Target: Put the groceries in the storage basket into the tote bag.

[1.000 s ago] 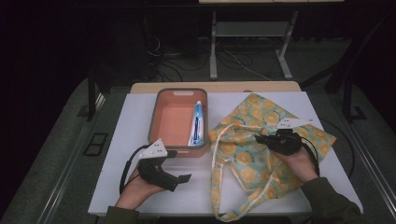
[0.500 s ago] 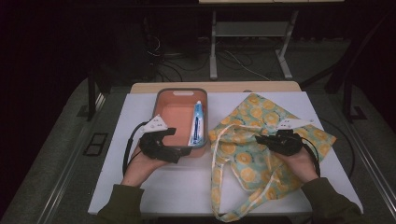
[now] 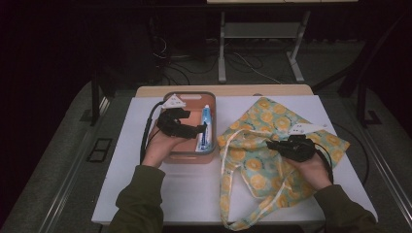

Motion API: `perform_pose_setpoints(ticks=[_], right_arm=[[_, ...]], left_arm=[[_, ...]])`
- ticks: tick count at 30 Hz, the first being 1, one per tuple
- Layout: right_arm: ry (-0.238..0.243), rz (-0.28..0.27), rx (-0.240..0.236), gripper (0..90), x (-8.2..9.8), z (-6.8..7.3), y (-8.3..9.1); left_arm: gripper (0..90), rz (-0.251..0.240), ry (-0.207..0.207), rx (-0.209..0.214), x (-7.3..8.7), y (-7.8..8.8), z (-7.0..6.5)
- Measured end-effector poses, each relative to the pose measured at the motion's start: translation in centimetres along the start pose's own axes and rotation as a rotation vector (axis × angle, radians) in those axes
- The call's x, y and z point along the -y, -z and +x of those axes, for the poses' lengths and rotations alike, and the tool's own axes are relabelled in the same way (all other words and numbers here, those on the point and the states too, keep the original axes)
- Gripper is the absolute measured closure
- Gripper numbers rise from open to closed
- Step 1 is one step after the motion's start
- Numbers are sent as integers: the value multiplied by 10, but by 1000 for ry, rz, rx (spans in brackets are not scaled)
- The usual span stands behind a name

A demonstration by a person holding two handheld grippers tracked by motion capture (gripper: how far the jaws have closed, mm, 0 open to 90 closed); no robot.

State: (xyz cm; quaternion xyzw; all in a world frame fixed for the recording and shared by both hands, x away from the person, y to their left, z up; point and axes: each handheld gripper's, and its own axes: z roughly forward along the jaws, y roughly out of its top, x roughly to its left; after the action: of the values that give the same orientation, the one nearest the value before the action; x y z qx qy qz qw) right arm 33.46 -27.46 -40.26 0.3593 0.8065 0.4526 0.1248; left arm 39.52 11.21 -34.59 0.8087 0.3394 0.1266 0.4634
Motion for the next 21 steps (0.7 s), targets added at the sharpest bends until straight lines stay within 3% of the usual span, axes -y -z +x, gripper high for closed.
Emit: perform_pose_setpoints(ticks=[8,13,21], right_arm=[[2,-1,2,887,0,0,1],[5,-2,1,887,0,0,1],[8,-3,1,887,0,1,2]], left_arm=[[146,78,29,-48,-1,-36,14],[171,114,59,-56,3,-52,21],[178,246,81,-80,17,-78,29]])
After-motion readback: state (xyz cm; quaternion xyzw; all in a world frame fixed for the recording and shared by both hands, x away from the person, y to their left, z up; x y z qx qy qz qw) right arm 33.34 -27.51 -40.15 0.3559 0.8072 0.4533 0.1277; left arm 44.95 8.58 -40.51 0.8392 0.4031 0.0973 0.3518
